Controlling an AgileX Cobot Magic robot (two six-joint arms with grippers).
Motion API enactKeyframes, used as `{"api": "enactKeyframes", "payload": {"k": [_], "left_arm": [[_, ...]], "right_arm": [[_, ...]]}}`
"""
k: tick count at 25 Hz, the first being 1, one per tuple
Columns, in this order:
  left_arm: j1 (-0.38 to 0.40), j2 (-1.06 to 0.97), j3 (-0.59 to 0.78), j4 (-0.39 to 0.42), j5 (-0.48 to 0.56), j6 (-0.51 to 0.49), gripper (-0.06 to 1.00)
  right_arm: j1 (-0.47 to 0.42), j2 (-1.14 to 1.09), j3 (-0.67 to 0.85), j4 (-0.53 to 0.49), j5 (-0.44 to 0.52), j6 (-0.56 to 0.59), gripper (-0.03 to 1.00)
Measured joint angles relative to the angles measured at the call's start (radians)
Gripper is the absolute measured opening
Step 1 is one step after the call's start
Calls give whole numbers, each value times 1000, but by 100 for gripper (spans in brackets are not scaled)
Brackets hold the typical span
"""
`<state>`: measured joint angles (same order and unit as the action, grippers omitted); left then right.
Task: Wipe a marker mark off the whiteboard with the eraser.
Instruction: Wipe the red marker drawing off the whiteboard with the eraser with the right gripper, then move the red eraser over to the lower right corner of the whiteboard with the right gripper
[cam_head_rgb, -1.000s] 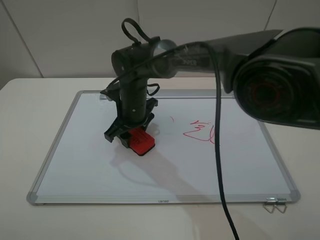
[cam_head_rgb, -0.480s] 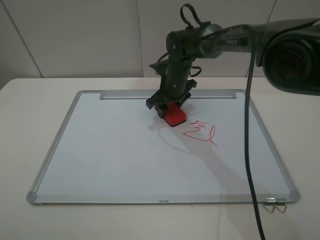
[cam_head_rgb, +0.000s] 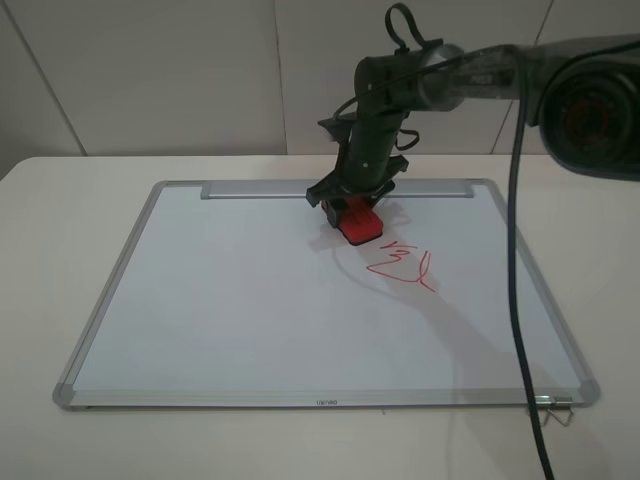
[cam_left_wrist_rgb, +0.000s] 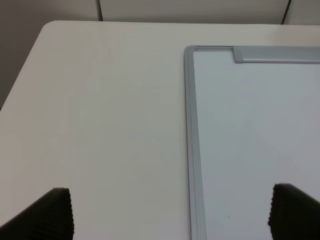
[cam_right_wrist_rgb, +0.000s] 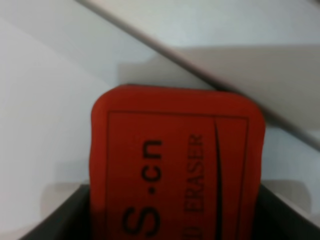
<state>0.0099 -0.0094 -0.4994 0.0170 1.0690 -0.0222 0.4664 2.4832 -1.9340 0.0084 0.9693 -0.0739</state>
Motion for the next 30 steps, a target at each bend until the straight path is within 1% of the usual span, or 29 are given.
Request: {"api": "enactKeyframes", "payload": {"k": [5,8,14,16,18,20,22,25,28,30], "left_arm": [[0,0,0,0,0,0,78],[0,0,0,0,0,0,78],[0,0,0,0,0,0,78],[0,0,0,0,0,0,78],[0,0,0,0,0,0,78],[0,0,0,0,0,0,78],[0,0,0,0,0,0,78],[0,0,0,0,0,0,78],[0,0,0,0,0,0,78],[0,0,0,0,0,0,78]], "right_arm": [[52,2,-3,-14,6,0,51],[118,2,-3,-3,17,0,51],[261,-8,-3,59,31,0,51],[294,-21,0,78,41,0,51],[310,-32,9,99,57,4,51],[312,-47,17,93,80,19,51],[310,-62,26,59,108,68,51],[292,-107,39,-25,159,198,51],[259,-185,82,-103,165,312,51],[232,-249,153,-131,154,368,51]]}}
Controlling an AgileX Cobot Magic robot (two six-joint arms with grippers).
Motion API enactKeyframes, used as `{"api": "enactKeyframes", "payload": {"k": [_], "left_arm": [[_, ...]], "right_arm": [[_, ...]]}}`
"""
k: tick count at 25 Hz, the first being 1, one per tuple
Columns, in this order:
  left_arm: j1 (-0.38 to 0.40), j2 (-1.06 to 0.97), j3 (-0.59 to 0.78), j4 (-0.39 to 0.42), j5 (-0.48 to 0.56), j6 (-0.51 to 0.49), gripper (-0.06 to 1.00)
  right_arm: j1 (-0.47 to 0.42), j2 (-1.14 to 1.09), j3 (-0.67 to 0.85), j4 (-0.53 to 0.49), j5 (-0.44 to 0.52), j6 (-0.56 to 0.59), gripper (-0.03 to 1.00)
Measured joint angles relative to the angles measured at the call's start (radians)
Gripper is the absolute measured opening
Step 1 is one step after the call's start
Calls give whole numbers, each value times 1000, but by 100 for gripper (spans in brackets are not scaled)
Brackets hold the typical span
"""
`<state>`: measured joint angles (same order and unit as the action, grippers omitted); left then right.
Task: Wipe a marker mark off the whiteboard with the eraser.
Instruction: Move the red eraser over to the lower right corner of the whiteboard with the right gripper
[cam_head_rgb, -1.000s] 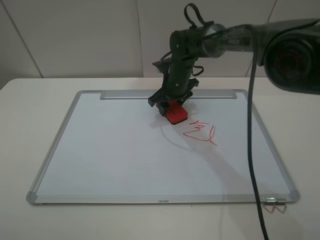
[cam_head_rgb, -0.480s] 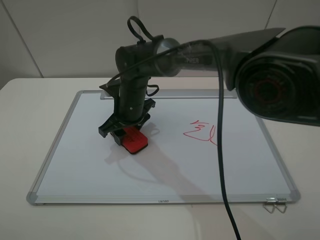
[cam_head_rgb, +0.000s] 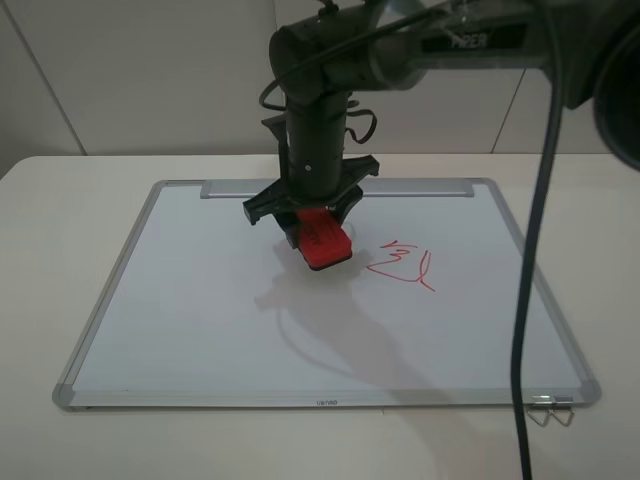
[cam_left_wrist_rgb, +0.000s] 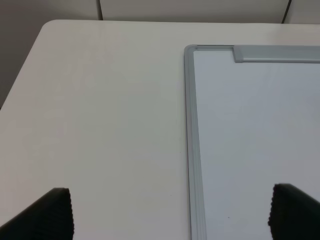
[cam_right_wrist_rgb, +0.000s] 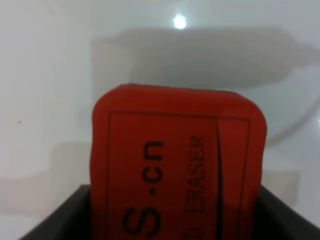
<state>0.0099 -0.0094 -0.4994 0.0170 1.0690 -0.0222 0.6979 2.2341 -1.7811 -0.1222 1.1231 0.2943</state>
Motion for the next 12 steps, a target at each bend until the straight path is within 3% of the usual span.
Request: {"api": "enactKeyframes", "payload": {"k": [5,12], "left_arm": [[0,0,0,0,0,0,78],[0,0,0,0,0,0,78]], "right_arm": [[-94,-158,275,-24,-96,93,51],[-250,-425,736,-40,-315,173,51]]}}
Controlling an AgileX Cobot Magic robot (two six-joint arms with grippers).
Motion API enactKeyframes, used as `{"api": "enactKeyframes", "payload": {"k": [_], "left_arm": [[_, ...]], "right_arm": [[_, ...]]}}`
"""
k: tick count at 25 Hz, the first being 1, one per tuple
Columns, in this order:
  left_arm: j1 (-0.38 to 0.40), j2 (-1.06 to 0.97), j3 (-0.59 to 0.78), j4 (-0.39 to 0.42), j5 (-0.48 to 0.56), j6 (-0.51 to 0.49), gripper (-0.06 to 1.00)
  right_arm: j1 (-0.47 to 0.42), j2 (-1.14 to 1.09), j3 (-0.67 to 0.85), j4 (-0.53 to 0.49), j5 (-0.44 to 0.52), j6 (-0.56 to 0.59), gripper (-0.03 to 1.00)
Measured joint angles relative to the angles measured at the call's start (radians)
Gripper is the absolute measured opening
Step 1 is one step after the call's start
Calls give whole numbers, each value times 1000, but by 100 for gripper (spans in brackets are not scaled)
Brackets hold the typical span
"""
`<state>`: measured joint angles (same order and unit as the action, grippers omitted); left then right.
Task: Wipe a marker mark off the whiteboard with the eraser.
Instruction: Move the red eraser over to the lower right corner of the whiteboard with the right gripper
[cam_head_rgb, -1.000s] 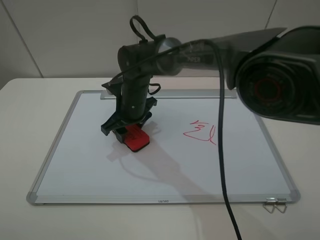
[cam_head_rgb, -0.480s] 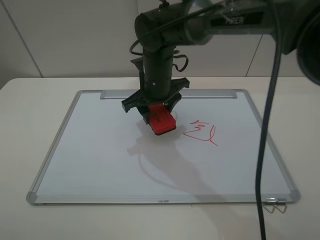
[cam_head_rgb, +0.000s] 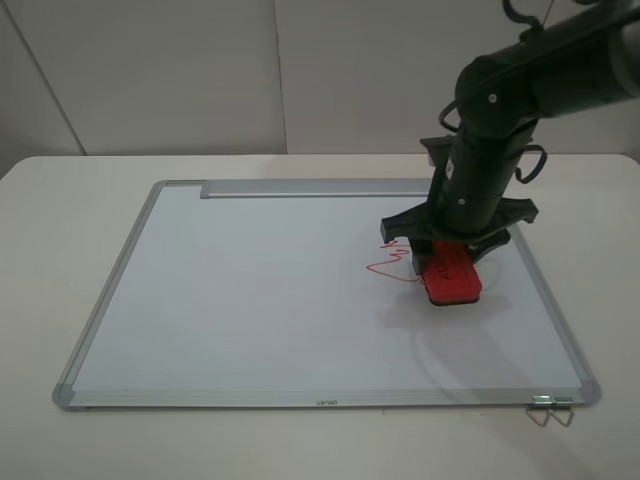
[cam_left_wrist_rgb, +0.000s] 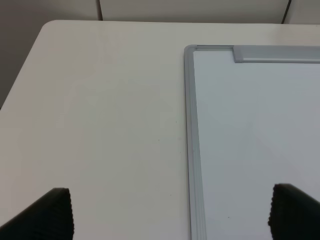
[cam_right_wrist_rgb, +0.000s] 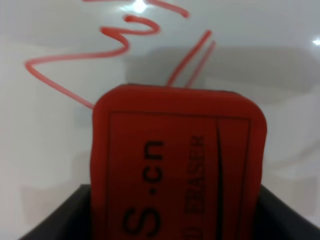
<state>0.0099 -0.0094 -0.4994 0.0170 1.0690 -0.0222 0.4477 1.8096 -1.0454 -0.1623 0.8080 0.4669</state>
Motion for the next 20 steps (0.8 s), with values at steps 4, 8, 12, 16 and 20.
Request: {"api": "enactKeyframes", "payload": {"k": [4,8,12,16,20], "left_arm": [[0,0,0,0,0,0,78],[0,0,0,0,0,0,78],[0,0,0,0,0,0,78],[0,0,0,0,0,0,78],[0,0,0,0,0,0,78]], "right_arm": [[-75,-130,196,-5,-120,38,51],[-134,-190,303,-24,-175,43,51],[-154,-192,350,-44,-185,46,51],[-154,-192,355,-62,-191,46,51],[-154,-192,362,-70,-200,46,51]]}}
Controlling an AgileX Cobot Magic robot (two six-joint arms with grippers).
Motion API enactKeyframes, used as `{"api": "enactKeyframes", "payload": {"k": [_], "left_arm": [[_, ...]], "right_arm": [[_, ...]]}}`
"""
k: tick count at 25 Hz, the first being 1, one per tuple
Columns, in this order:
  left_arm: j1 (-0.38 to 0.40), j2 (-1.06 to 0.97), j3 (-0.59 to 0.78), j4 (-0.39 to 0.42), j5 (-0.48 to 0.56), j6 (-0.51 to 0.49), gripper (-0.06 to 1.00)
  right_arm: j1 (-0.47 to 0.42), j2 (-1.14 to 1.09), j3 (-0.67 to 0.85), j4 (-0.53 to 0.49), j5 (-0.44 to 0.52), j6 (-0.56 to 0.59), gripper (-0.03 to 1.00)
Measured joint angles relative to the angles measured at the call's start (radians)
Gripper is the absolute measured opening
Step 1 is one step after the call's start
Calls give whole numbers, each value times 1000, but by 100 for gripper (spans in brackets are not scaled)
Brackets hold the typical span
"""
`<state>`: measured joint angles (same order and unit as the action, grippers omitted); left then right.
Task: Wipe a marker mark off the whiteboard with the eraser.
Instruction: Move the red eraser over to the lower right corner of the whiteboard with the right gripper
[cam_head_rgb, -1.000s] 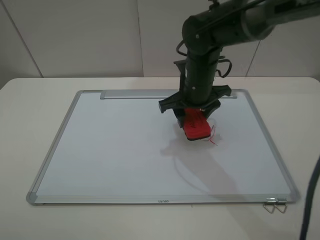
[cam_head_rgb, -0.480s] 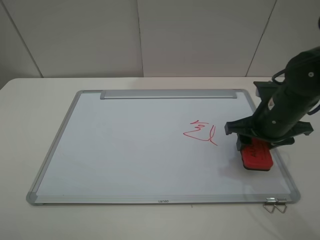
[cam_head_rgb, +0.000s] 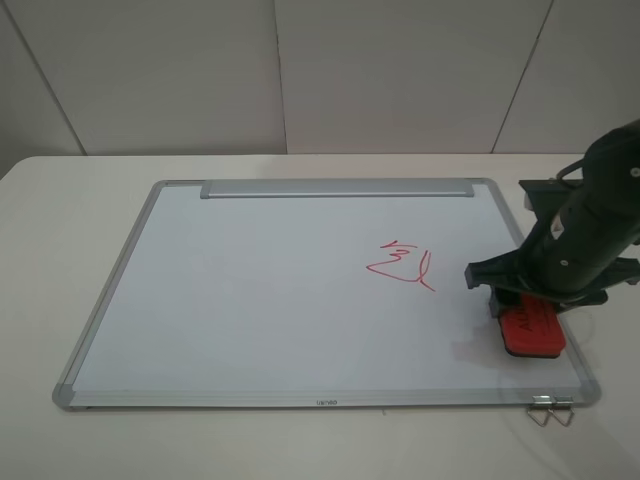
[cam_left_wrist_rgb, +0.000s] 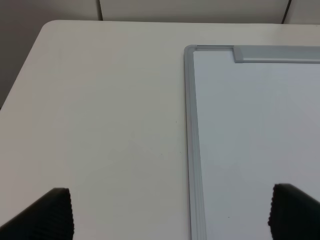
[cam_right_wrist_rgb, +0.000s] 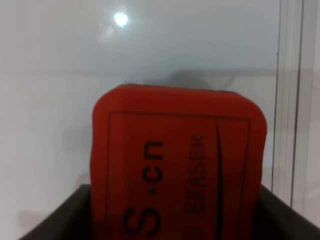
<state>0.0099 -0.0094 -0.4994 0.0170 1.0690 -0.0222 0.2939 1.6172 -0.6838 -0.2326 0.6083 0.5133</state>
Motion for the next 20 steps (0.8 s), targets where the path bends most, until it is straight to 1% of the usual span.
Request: {"api": "enactKeyframes", "payload": {"k": [2,7,20], "left_arm": [[0,0,0,0,0,0,78],[0,0,0,0,0,0,78],[0,0,0,0,0,0,78]], "right_arm": [[0,0,22,-2,-21,0,51],[0,-1,109,-2,-108,0,51],[0,-1,120,-36,-154,0,51]]}}
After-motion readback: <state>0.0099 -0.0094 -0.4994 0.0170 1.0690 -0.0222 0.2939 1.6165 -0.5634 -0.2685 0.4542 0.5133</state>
